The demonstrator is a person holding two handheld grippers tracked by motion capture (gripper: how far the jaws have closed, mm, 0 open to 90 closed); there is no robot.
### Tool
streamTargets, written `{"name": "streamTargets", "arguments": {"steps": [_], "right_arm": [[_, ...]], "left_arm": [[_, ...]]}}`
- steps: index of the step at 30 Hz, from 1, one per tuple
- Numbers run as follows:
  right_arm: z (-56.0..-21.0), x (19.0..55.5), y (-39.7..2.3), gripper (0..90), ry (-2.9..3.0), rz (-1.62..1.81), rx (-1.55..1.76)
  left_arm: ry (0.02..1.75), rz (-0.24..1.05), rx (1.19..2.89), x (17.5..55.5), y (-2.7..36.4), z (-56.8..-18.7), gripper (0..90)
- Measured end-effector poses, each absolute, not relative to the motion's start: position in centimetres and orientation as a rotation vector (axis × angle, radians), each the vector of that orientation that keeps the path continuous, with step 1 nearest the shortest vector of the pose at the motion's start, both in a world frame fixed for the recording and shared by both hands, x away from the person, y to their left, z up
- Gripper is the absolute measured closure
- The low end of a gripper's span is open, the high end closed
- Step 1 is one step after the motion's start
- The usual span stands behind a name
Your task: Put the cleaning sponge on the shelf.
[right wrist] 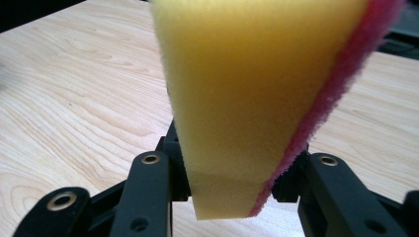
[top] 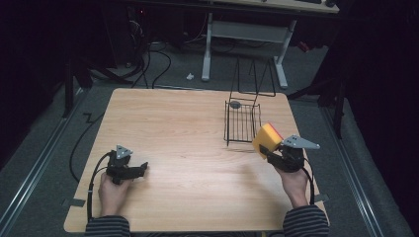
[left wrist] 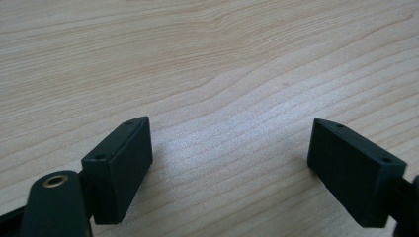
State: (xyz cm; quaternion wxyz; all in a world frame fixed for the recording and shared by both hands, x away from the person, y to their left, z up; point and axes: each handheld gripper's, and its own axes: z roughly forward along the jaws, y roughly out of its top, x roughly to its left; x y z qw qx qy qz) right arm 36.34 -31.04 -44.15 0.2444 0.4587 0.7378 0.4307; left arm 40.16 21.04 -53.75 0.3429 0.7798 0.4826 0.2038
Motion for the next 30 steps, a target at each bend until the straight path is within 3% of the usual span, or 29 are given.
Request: {"name": "streamTargets", "arguments": {"steps": [30], "right_arm": [[-44.2, 41.3, -30.2, 61.5, 1.986, 1.147, 1.317]], "left_arm": [[1.254, 0.530, 2.027, 40.2, 21.0, -53.7, 17.9]]}}
